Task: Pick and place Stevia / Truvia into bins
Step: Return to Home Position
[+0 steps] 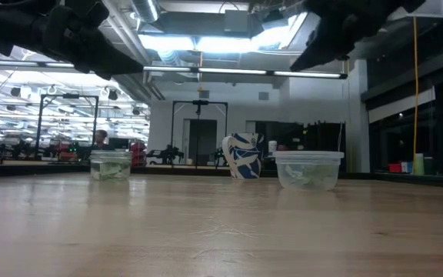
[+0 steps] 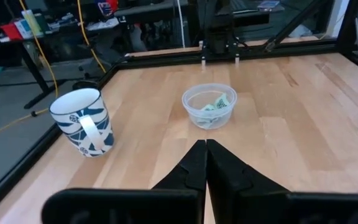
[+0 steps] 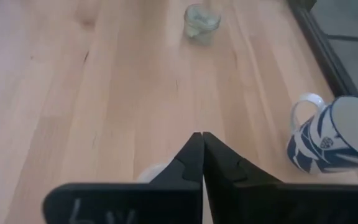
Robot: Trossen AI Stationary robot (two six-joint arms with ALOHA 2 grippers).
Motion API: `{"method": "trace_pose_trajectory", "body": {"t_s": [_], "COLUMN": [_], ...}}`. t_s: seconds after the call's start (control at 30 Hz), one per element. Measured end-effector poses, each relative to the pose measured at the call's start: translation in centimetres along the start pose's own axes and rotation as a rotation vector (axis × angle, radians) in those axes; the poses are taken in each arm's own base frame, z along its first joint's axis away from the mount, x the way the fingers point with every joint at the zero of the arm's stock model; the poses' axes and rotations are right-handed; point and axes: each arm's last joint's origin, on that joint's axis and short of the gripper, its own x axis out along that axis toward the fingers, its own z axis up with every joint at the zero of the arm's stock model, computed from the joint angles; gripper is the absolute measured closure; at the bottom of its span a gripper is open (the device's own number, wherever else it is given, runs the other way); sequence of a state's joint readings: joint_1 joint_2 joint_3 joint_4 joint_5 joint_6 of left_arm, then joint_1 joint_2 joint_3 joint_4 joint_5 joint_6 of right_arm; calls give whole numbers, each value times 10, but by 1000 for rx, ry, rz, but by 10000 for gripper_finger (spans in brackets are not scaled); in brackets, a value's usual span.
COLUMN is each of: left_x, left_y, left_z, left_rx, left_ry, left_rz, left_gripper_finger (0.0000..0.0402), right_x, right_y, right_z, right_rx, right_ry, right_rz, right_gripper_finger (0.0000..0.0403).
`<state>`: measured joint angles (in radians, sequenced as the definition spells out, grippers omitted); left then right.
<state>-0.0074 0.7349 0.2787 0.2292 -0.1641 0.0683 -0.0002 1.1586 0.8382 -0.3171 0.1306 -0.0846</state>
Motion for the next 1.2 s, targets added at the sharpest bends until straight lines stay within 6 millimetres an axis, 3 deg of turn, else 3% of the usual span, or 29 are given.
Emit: {"method": "trace_pose_trajectory", "body": {"t_s": [0.17,0.43,0.6,0.83,1.03,1.2], "left_x": [0,0,0,-7,-20,-33], "left_y": [0,0,1,0,3,5], "left_z": [0,5,6,-25,-20,-24], "left_rx": [5,41,91,75,90,82], "left_ry": [-4,-52,-85,-189,-275,-238], "left_rz": [2,8,13,48,91,83], "left_gripper_finger": [397,399,400,400,400,400], "right_x": [-2,12,10,10,10,10], "right_y": [2,7,6,8,8,8], "right_z": [-27,-68,-64,-61,-61,-63], "right_rx": [9,8,-5,6,13,27], "right_ry": [-87,-187,-240,-269,-267,-246], "right_rz": [-9,-19,-26,27,31,35], "right_gripper_finger": [398,400,399,399,399,399]}}
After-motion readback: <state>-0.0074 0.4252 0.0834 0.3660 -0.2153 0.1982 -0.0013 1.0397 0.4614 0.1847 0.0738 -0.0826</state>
